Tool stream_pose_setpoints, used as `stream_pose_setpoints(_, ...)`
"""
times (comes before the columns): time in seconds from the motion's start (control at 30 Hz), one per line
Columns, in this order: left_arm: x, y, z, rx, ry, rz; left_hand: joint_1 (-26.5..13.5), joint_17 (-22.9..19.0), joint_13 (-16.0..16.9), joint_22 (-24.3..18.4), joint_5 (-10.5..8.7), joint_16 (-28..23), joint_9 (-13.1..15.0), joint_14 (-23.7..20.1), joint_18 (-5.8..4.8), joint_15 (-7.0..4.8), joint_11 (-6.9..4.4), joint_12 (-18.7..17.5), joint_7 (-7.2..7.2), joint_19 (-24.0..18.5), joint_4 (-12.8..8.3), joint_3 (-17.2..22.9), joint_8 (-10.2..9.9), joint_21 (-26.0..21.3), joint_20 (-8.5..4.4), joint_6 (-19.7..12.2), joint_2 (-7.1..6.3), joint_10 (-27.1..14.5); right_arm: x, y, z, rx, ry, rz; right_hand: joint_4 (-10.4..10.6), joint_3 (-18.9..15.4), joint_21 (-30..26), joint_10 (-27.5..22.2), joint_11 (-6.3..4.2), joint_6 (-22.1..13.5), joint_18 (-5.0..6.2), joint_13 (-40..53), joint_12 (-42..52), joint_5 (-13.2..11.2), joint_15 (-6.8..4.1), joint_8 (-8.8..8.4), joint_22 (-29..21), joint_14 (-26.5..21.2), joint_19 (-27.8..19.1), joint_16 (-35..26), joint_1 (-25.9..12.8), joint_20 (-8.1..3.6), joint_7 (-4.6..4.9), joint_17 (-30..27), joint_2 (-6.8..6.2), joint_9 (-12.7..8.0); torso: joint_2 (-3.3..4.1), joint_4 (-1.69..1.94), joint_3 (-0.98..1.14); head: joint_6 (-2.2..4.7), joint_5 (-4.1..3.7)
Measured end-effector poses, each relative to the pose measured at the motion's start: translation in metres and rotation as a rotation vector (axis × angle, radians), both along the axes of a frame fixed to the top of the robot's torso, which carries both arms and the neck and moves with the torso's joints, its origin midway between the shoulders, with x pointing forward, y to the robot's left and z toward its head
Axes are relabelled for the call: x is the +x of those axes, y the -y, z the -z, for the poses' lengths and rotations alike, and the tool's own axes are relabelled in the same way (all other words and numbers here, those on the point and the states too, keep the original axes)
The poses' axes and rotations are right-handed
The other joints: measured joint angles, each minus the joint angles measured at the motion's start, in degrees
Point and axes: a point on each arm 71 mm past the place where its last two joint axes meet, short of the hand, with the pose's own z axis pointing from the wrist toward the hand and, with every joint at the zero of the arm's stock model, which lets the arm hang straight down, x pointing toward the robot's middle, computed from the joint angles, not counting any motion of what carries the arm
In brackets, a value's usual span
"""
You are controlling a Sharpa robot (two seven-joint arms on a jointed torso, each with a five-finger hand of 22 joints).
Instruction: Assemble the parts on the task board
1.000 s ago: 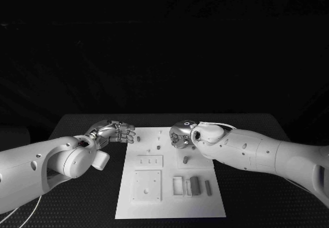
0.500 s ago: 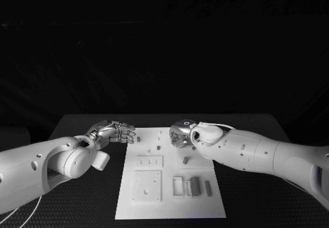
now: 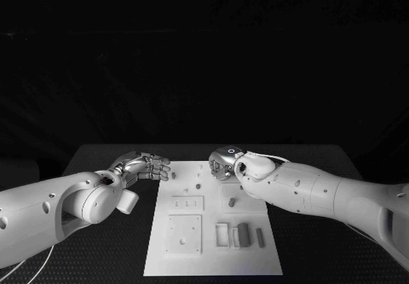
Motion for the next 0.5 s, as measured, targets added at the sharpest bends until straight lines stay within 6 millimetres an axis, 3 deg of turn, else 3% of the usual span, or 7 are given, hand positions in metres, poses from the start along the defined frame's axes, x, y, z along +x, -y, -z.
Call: stream_pose_setpoints(0.5,-0.001,0.004,0.0,-0.003,-0.001,0.01,0.0,0.04,0.01,-0.01,0.0,-0.01,-0.05,0.0,-0.03,0.0,0.0,0.0,0.0,0.0,0.0,0.0,0.0,-0.22,0.0,0.0,0.0,0.0,0.012,-0.021,-0.01,0.061,0.069,0.021,0.0,0.3,0.21,0.0,0.0,0.0,0.0,0.14,0.0,-0.02,0.01,-0.37,0.0,0.0,0.02,0.0,0.0,0.05,0.0,-0.01,-0.01,0.0,0.18,0.13,0.0,1.03,0.35)
